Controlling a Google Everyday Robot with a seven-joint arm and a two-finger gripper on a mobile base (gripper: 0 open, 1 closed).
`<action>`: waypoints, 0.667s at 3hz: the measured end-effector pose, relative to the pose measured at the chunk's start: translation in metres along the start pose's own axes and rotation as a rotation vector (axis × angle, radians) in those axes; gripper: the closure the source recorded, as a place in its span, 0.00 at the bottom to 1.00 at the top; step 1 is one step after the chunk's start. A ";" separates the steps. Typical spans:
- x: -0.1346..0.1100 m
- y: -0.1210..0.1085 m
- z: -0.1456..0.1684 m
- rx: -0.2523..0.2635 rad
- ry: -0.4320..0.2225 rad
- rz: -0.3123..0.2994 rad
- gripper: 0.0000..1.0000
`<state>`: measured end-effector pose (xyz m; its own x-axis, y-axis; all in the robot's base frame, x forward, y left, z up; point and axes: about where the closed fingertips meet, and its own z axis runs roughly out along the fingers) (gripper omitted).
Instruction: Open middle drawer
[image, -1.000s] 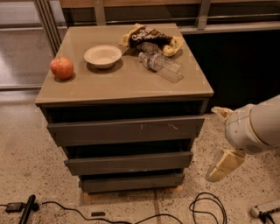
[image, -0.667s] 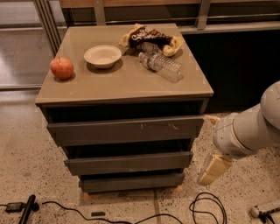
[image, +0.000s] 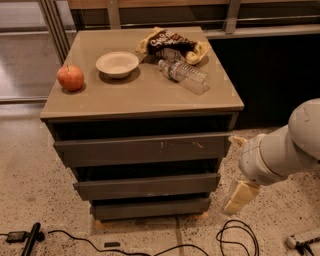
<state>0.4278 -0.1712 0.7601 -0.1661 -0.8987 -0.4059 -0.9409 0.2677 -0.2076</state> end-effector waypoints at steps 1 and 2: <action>0.004 0.006 0.028 -0.004 0.000 0.000 0.00; 0.014 0.011 0.056 0.004 -0.021 0.015 0.00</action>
Offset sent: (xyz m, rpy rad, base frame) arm 0.0091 0.0108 -0.0958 0.0591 -0.0161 -0.0329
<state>0.4321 -0.1611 0.7027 -0.1743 -0.8868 -0.4280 -0.9370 0.2830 -0.2049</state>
